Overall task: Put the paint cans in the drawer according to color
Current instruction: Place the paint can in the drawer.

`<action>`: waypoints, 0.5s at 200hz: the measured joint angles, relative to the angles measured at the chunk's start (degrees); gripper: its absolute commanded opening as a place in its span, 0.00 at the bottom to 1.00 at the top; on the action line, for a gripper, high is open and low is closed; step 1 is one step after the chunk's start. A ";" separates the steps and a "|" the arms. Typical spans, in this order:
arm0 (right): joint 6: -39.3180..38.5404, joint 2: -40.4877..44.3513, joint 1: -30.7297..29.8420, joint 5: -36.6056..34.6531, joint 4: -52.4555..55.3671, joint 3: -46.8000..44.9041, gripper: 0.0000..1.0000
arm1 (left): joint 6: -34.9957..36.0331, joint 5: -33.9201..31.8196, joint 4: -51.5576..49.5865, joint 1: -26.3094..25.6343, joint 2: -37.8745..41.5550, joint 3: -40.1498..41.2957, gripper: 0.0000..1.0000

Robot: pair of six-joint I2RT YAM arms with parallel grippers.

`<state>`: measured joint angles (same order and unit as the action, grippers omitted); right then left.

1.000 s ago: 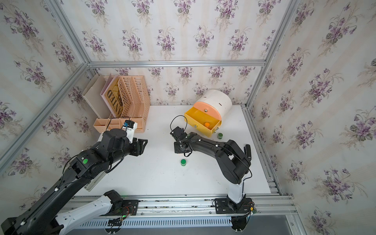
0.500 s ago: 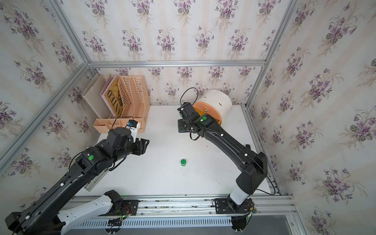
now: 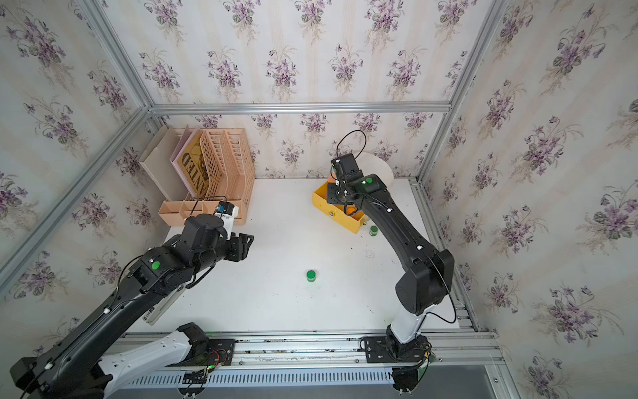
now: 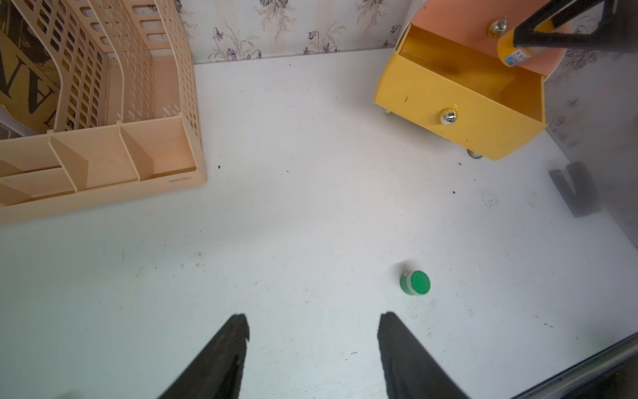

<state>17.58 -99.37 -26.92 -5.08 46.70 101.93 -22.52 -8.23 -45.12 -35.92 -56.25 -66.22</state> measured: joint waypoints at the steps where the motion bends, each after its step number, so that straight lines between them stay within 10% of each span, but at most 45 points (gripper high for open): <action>1: 0.00 -0.07 0.00 0.00 -0.07 0.00 0.23 | 0.02 0.00 0.00 0.00 0.00 0.00 0.65; 100: -1.07 -8.09 1.22 0.87 -5.25 1.95 0.23 | 0.09 -0.20 0.02 0.00 -0.52 -0.02 0.65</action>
<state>16.51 -107.46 -25.69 -4.21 41.45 103.88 -22.44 -8.43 -45.10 -35.92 -56.77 -66.24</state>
